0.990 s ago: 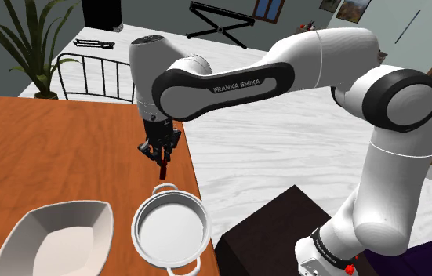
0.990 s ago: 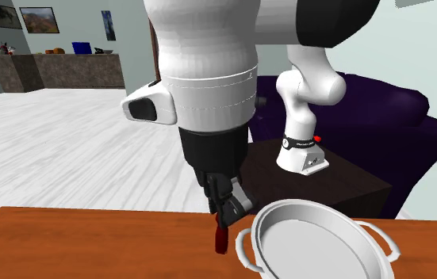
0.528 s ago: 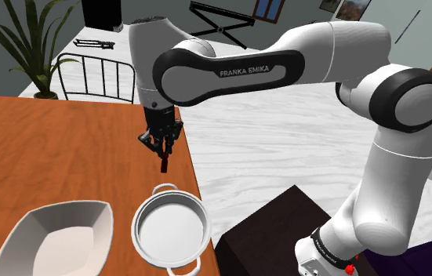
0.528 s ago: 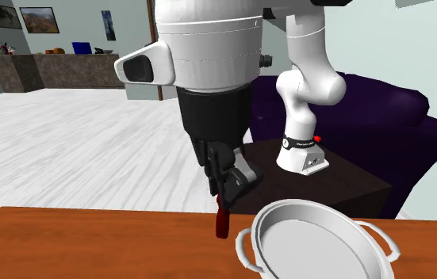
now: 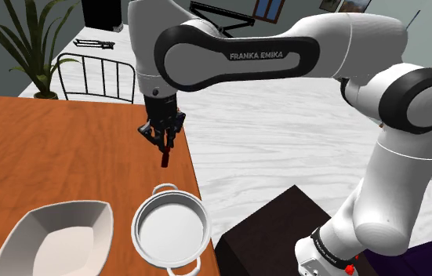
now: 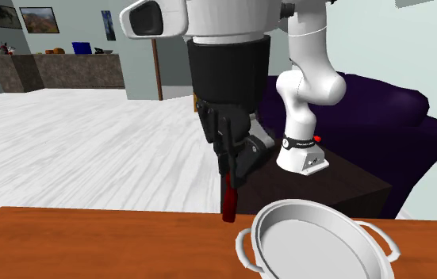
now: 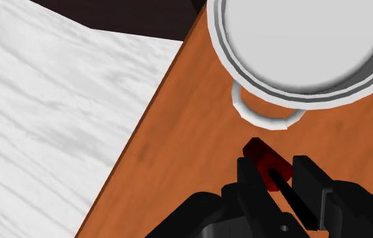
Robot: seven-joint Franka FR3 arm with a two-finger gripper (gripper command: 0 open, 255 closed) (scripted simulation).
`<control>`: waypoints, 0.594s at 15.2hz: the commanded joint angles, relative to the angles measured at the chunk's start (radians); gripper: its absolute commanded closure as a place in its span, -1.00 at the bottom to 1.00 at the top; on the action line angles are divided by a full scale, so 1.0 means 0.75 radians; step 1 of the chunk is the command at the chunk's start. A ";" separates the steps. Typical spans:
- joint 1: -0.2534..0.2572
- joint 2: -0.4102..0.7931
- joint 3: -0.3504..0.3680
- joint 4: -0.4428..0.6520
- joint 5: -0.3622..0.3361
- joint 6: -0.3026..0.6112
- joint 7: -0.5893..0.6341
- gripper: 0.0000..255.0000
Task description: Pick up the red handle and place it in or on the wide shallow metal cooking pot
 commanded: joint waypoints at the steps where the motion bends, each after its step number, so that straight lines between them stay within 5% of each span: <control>1: 0.002 -0.071 0.021 -0.095 0.034 0.030 0.029 1.00; 9: 0.055 -0.314 0.110 -0.358 0.175 0.081 0.157 1.00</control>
